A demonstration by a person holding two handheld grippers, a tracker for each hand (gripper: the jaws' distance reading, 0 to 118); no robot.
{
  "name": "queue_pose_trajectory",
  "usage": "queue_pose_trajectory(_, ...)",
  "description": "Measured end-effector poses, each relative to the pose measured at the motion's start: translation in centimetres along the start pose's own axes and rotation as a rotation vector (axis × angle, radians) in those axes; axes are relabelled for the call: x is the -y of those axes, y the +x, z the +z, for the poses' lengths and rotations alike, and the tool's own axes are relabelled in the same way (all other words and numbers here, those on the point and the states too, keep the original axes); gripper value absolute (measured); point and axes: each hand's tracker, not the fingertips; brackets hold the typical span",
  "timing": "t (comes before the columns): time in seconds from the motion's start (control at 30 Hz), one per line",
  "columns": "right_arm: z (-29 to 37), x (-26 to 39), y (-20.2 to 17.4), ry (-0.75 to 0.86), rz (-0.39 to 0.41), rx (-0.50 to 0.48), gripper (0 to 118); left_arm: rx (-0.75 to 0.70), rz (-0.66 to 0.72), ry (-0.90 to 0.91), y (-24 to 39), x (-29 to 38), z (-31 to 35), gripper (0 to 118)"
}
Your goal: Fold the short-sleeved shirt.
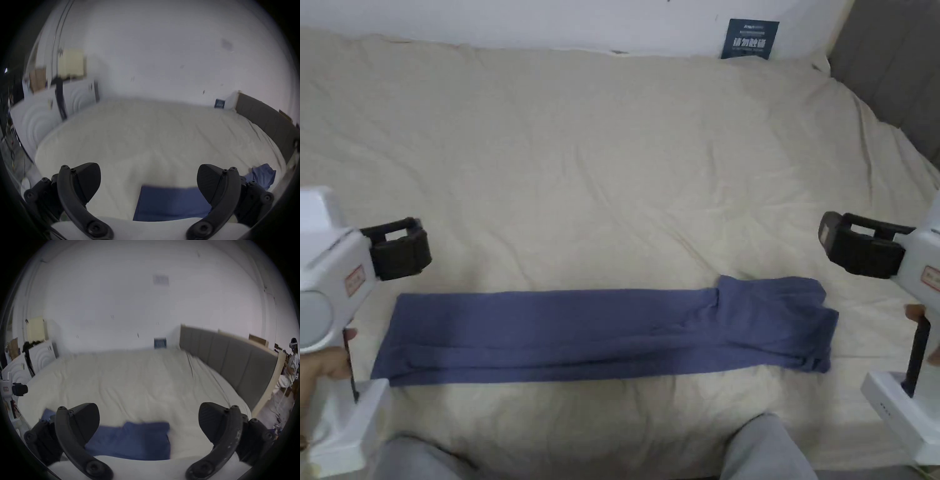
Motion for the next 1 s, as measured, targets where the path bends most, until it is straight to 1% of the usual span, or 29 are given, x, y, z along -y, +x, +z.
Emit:
queue_pose_trajectory(0.13,1.6,-1.1,-2.8,0.154,-0.012,-0.014,118,0.014,-0.055,0.157,3.2,-1.6,1.9,118)
queue_pose_trajectory(0.23,1.4,-0.9,-3.6,0.19,0.0,-0.019,118,0.032,-0.044,0.21,4.4,-1.9,2.4,117)
queue_pose_trajectory(0.27,1.4,-0.8,-3.9,0.195,0.001,-0.03,118,0.044,-0.041,0.222,4.7,-2.0,2.6,107)
queue_pose_trajectory(0.3,1.5,-0.7,-4.2,0.194,0.003,-0.031,118,0.052,-0.035,0.228,5.0,-1.9,2.8,93)
queue_pose_trajectory(0.33,1.5,-0.5,-4.5,0.196,0.008,-0.035,110,0.056,-0.032,0.228,5.3,-1.9,3.0,79)
queue_pose_trajectory(0.37,1.6,-0.4,-4.7,0.2,0.012,-0.038,90,0.064,-0.029,0.227,5.4,-1.8,2.7,57)
queue_pose_trajectory(0.4,1.6,-0.3,-4.8,0.2,0.013,-0.041,70,0.078,-0.03,0.224,5.5,-1.6,2.6,40)
queue_pose_trajectory(0.43,1.8,-0.3,-5.3,0.194,0.013,-0.045,45,0.086,-0.032,0.219,5.7,-1.5,2.6,28)
queue_pose_trajectory(0.47,1.8,-0.2,-5.4,0.183,0.009,-0.05,17,0.092,-0.037,0.213,5.8,-1.3,2.6,14)
queue_pose_trajectory(0.5,1.7,-0.1,-5.5,0.179,0.002,-0.055,10,0.103,-0.042,0.205,5.9,-1.1,2.6,5)
queue_pose_trajectory(0.53,1.7,0.0,-5.5,0.178,-0.002,-0.061,9,0.113,-0.043,0.198,5.9,-0.9,2.6,0)
queue_pose_trajectory(0.57,1.9,0.0,-5.8,0.173,0.001,-0.071,2,0.121,-0.043,0.194,5.9,-0.7,2.6,0)
queue_pose_trajectory(0.73,2.1,0.2,-6.8,0.153,0.007,-0.068,2,0.15,-0.067,0.17,5.6,-0.4,2.6,0)
queue_pose_trajectory(0.83,1.6,0.3,-6.7,0.136,-0.004,-0.075,2,0.181,-0.043,0.135,4.7,-0.8,2.1,0)
queue_pose_trajectory(0.87,1.5,0.4,-6.7,0.132,-0.004,-0.076,2,0.203,-0.025,0.112,4.1,-1.0,1.7,2)
queue_pose_trajectory(0.9,1.4,0.4,-6.8,0.127,-0.003,-0.079,2,0.222,0.002,0.092,3.5,-1.2,1.5,14)
queue_pose_trajectory(0.93,1.4,0.5,-6.8,0.124,-0.001,-0.08,2,0.239,0.024,0.067,2.6,-1.4,1.1,32)
queue_pose_trajectory(0.97,1.3,0.4,-6.9,0.119,0.0,-0.081,2,0.272,0.04,0.024,1.4,-1.7,0.4,58)
queue_pose_trajectory(1.0,1.2,0.5,-6.9,0.114,0.001,-0.08,2,0.308,0.072,-0.02,0.3,-1.8,-0.3,74)
